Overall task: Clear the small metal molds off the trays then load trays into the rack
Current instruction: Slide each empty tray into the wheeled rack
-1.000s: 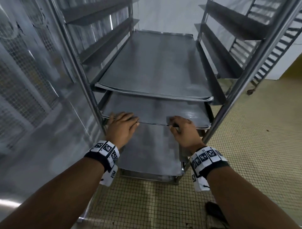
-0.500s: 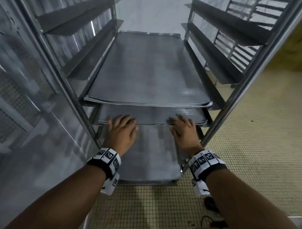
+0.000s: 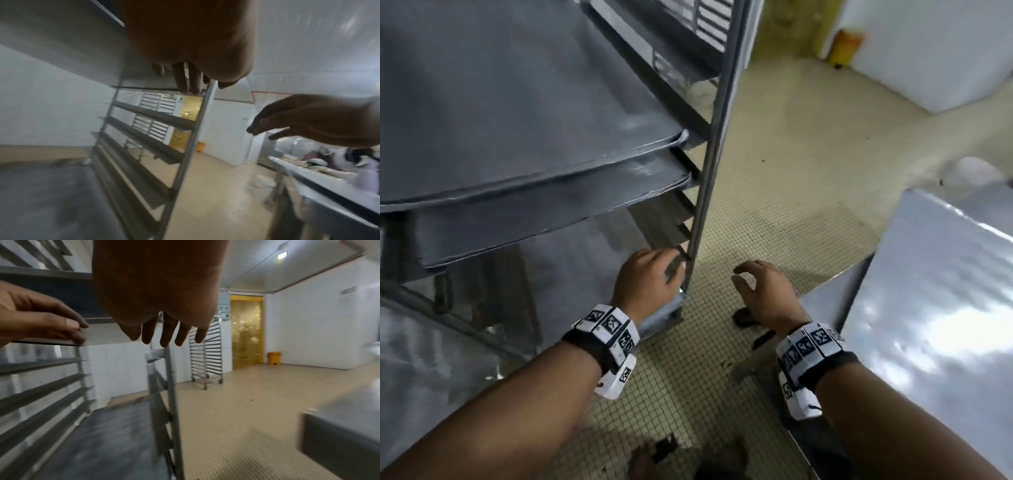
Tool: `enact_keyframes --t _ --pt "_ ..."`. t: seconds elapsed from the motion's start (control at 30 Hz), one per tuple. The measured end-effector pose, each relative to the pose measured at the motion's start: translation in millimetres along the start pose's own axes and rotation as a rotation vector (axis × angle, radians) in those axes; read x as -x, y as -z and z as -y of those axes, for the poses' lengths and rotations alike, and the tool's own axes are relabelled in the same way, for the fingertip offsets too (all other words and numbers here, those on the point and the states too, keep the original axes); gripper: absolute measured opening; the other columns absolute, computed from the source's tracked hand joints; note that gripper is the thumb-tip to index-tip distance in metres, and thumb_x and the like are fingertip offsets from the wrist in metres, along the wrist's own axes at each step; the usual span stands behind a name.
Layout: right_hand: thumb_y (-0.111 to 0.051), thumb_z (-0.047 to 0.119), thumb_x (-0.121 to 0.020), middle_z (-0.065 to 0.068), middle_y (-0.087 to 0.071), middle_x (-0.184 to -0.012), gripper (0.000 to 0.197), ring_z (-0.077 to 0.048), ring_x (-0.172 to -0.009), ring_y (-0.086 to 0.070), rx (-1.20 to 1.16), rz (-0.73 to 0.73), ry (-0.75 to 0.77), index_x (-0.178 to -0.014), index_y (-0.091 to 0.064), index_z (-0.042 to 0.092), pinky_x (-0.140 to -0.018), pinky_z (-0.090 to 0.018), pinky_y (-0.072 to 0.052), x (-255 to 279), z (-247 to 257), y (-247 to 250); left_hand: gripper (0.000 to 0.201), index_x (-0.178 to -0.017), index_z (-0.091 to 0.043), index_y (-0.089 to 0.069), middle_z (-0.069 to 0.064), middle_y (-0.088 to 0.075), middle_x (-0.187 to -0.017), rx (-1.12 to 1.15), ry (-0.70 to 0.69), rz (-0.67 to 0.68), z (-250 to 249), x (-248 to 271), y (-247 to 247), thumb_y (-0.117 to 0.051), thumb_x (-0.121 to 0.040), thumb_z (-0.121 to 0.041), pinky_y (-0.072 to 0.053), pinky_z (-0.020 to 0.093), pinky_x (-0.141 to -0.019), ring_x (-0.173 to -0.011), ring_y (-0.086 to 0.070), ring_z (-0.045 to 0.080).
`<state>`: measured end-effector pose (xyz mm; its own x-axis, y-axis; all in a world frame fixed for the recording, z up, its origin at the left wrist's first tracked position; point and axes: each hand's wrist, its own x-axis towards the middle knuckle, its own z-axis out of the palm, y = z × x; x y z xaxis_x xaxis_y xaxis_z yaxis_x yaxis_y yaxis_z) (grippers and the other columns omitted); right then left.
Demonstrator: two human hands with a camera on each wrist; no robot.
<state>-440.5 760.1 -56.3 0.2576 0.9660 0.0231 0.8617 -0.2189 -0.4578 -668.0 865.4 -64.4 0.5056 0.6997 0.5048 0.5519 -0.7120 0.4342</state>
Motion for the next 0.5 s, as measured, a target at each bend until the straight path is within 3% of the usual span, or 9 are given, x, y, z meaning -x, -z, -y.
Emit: enact_keyframes --t 0.03,0.1,0.2,0.33,0.5 --pt "-0.055 0.042 -0.098 0.003 -0.068 -0.118 0.031 -0.02 -0.11 -0.061 -0.002 -0.019 -0.083 -0.118 -0.068 0.022 -0.09 -0.034 -0.047 13.8 -15.8 10.6 0.026 -0.097 -0.013 -0.072 0.004 -0.074 -0.083 0.059 0.018 0.064 -17.0 -5.7 -10.9 -0.06 -0.09 -0.035 -0.056 0.034 -0.065 -0.072 -0.068 0.026" --pt "-0.056 0.043 -0.098 0.002 -0.069 -0.118 0.031 -0.021 -0.108 -0.063 -0.04 -0.078 -0.258 -0.118 -0.068 0.023 -0.087 -0.033 -0.047 44.6 -46.4 32.9 0.026 -0.102 -0.014 -0.073 0.005 -0.075 -0.087 0.162 0.025 0.181 -50.2 -15.9 -35.2 -0.064 -0.09 -0.035 -0.058 0.036 -0.065 -0.076 -0.07 0.026" --pt "-0.061 0.041 -0.095 -0.001 -0.07 -0.119 0.03 -0.024 -0.11 -0.063 -0.097 -0.199 -0.488 -0.114 -0.071 0.021 -0.089 -0.033 -0.047 91.8 -96.2 59.4 0.029 -0.111 -0.014 -0.071 0.003 -0.075 -0.095 0.264 0.042 0.395 -97.8 -28.8 -71.0 -0.067 -0.091 -0.035 -0.058 0.038 -0.077 -0.087 -0.069 0.023" --pt "-0.063 0.043 -0.093 -0.002 -0.07 -0.121 0.032 -0.023 -0.113 -0.064 -0.184 -0.291 -0.765 -0.111 -0.072 0.018 -0.094 -0.032 -0.047 169.1 -174.5 94.7 0.05 -0.135 -0.02 -0.059 -0.001 -0.068 -0.115 0.327 0.099 0.791 -171.4 -34.1 -126.7 -0.066 -0.091 -0.044 -0.055 0.036 -0.093 -0.101 -0.065 0.014" --pt "-0.063 0.043 -0.092 -0.005 -0.066 -0.128 0.037 -0.022 -0.118 -0.06 -0.223 -0.327 -0.972 -0.118 -0.067 0.017 -0.094 -0.032 -0.045 265.1 -253.9 132.2 0.07 -0.15 -0.018 -0.041 0.005 -0.057 -0.134 0.262 0.12 0.94 -253.2 -27.0 -182.6 -0.063 -0.091 -0.048 -0.048 0.039 -0.1 -0.117 -0.058 0.025"
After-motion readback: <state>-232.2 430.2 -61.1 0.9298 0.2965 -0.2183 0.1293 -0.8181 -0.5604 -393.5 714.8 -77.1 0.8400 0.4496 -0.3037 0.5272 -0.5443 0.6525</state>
